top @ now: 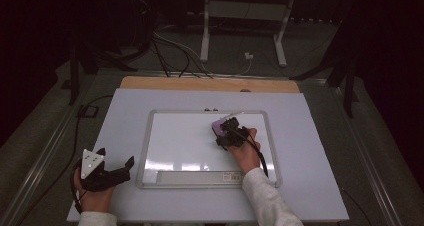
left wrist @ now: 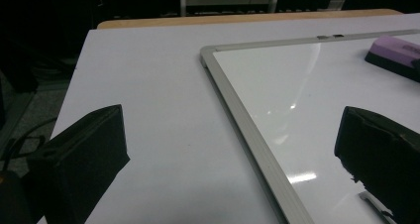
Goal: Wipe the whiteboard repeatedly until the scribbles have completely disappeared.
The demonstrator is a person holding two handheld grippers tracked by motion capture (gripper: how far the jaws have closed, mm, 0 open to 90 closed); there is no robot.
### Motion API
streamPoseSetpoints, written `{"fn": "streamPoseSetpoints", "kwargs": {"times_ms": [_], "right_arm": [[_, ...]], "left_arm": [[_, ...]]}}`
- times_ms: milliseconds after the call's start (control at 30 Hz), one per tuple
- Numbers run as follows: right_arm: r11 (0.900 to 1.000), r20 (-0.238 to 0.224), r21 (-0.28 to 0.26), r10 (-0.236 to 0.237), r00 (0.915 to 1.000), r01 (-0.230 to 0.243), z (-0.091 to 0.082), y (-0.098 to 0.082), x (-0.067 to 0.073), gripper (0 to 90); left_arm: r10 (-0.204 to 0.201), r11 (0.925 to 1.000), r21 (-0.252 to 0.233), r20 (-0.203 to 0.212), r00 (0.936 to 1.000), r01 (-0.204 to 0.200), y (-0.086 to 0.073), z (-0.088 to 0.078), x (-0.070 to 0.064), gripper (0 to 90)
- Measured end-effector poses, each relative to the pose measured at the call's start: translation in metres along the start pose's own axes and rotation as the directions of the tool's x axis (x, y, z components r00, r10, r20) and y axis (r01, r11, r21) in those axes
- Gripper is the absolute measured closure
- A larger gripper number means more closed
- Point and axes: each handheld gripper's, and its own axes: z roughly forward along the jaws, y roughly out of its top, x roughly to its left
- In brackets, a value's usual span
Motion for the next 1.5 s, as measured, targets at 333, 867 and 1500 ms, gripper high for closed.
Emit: {"fn": "streamPoseSetpoints", "kwargs": {"times_ms": [333, 867, 1500], "right_arm": [[0.995, -0.097, -0.008, -0.097, 0.9905, 0.097, -0.014, -0.017, 0.014, 41.0], [0.998, -0.234, -0.025, -0.065, 0.97, 0.061, -0.013, -0.018, 0.008, 39.4], [0.994, -0.182, -0.105, -0.031, 0.9828, 0.012, -0.026, -0.016, -0.009, 42.4]], "left_arm": [[0.012, 0.9999, 0.006, 0.004, 0.9999, -0.012, 0.001, 0.001, -0.003, 0.8], [0.009, 1.0, 0.005, 0.003, 1.0, -0.009, 0.001, 0.001, -0.003, 0.8], [0.01, 0.9999, 0.006, 0.005, 0.9999, -0.01, 0.0, 0.002, -0.003, 0.8]]}}
